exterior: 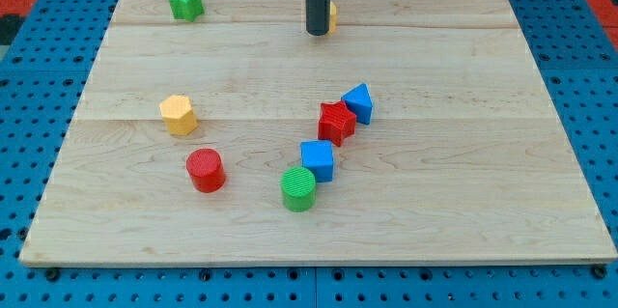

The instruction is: Place the yellow heart right to the green star

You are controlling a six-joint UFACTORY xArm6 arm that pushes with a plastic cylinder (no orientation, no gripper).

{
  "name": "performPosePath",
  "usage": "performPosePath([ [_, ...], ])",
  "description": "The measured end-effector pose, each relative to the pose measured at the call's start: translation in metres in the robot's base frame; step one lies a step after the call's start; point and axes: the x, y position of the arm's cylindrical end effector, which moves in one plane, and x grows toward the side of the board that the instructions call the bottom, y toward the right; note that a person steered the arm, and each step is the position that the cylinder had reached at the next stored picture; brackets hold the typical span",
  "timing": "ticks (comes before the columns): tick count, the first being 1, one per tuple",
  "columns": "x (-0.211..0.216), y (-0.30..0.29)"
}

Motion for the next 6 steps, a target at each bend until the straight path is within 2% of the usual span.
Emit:
performPosePath([
  [2,-0.03,0.003],
  [4,0.011,0.041],
  [5,0.008,0.075],
  [6,-0.027,0.102],
])
